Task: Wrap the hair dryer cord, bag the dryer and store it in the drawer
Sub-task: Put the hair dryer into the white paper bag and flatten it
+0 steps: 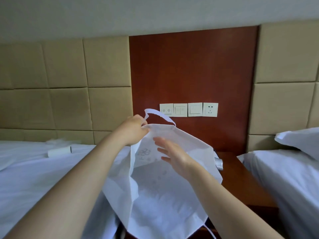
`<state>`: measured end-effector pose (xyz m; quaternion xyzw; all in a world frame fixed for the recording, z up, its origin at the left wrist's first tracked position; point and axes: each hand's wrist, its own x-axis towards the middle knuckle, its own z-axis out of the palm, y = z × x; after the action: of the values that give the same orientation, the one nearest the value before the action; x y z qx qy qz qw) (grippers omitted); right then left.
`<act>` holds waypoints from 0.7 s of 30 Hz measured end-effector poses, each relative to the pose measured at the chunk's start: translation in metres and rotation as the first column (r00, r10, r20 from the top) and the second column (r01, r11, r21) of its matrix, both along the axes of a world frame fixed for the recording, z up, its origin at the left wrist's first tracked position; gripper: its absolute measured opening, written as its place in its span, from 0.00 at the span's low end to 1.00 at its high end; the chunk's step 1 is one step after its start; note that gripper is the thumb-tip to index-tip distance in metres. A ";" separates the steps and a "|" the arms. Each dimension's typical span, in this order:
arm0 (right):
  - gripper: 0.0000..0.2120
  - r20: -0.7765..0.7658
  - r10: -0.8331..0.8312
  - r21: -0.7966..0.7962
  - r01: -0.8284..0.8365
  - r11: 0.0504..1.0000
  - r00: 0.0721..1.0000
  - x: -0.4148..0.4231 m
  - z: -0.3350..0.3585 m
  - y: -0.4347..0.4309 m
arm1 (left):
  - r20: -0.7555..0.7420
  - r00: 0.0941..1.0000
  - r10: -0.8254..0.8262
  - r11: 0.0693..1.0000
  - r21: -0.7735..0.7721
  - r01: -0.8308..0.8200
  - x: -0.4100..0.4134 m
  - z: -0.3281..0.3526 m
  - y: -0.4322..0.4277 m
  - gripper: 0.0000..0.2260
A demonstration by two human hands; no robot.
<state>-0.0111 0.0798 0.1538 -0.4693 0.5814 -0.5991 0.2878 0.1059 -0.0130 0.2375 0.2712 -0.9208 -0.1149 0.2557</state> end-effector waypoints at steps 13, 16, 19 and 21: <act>0.19 -0.168 -0.021 0.493 0.102 0.864 0.986 -0.023 -0.104 -0.028 | -0.260 0.965 0.035 0.999 0.046 -0.024 0.005 -0.018 -0.022 0.21; 0.16 -0.248 -0.007 0.561 0.150 0.814 0.969 -0.026 -0.108 -0.039 | -0.397 0.911 0.113 0.994 0.040 -0.105 0.008 -0.015 -0.025 0.22; 0.18 -0.289 0.095 0.585 0.097 0.805 0.953 -0.030 -0.098 -0.045 | -0.452 0.882 0.134 0.991 0.043 -0.129 0.013 -0.013 -0.035 0.22; 0.21 -0.329 0.136 0.567 0.080 0.820 0.935 -0.031 -0.087 -0.046 | -0.382 0.913 0.144 0.990 0.053 -0.134 0.011 -0.016 -0.042 0.22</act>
<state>-0.0421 0.0336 0.0664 -0.4700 0.7691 -0.2979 0.3144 0.1169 -0.0546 0.2214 0.3113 -0.8296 -0.1593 0.4353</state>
